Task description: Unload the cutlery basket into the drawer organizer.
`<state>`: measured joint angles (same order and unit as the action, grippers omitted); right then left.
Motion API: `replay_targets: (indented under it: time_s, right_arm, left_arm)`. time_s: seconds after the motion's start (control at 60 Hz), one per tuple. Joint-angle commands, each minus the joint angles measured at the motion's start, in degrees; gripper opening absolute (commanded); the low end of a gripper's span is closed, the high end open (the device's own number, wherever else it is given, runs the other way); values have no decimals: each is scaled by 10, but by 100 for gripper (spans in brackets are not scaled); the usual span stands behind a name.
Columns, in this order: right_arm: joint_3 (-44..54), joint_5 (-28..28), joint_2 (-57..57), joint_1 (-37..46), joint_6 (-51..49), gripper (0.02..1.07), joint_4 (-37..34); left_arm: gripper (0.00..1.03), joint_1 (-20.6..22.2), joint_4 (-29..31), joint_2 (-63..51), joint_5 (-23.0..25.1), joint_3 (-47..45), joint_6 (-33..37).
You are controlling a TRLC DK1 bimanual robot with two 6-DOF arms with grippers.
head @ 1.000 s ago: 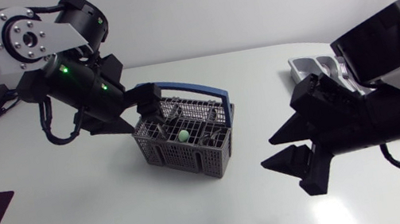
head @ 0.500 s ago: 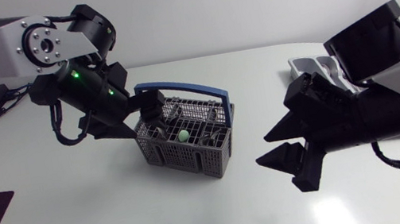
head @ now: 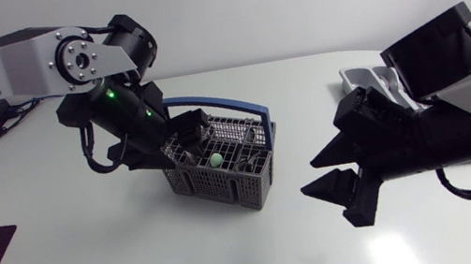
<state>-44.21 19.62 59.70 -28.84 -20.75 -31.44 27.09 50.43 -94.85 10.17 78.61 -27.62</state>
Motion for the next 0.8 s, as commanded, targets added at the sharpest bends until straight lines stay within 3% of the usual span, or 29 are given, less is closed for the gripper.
replay_targets:
  time_s: [0.0,0.067,0.183,0.45,0.783]
  right_arm:
    - [18,-5,2,-5,16,70,5]
    - [20,-5,2,-5,16,70,6]
    - [22,-5,0,-5,15,71,7]
    - [22,-5,-2,-5,14,71,7]
    - [21,-5,2,-5,14,70,9]
  left_arm:
    - [74,3,-3,-13,-2,25,-28]
    - [73,2,-3,-15,-2,29,-32]
    - [64,-3,-3,-17,-2,31,-51]
    - [63,-7,2,-26,-1,41,-70]
    - [55,-13,4,-40,5,36,-82]
